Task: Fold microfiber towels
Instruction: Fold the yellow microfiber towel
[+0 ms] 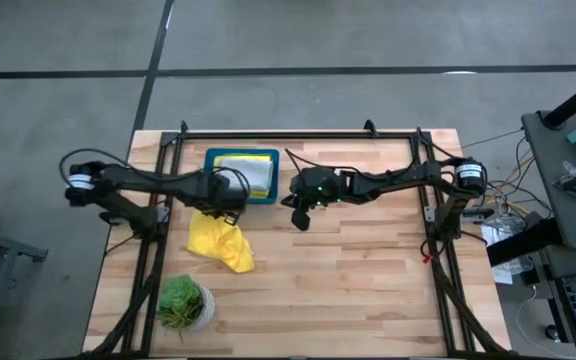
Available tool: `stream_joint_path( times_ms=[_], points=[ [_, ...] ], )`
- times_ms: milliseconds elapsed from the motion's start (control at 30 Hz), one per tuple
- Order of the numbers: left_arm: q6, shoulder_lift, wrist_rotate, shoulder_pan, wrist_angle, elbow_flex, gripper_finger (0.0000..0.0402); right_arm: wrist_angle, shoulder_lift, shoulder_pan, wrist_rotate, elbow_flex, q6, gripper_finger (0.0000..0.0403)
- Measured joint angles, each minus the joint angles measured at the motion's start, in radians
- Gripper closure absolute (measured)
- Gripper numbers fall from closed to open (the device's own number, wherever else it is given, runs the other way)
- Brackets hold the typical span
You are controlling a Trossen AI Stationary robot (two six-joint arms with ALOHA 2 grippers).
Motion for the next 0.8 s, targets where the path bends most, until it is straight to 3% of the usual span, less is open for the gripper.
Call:
stream_joint_path(
  times_ms=[300,467,633,800],
  points=[
    [0.076,0.082,-0.021,0.0,-0.007,0.022,0.0395,0.003,0.011,0.0,0.0,0.007,-0.001,0.0394],
    [0.076,0.079,-0.029,0.001,-0.004,0.022,0.035,0.004,0.011,0.0,0.0,0.007,-0.008,0.0394],
    [0.022,0.086,-0.1,0.001,-0.004,0.021,0.0301,0.005,0.011,0.0,0.0,0.007,-0.009,0.0394],
    [0.018,0.132,-0.101,0.001,0.01,0.02,0.0284,0.005,0.012,0.0,0.0,0.007,-0.01,0.0394]
  ],
)
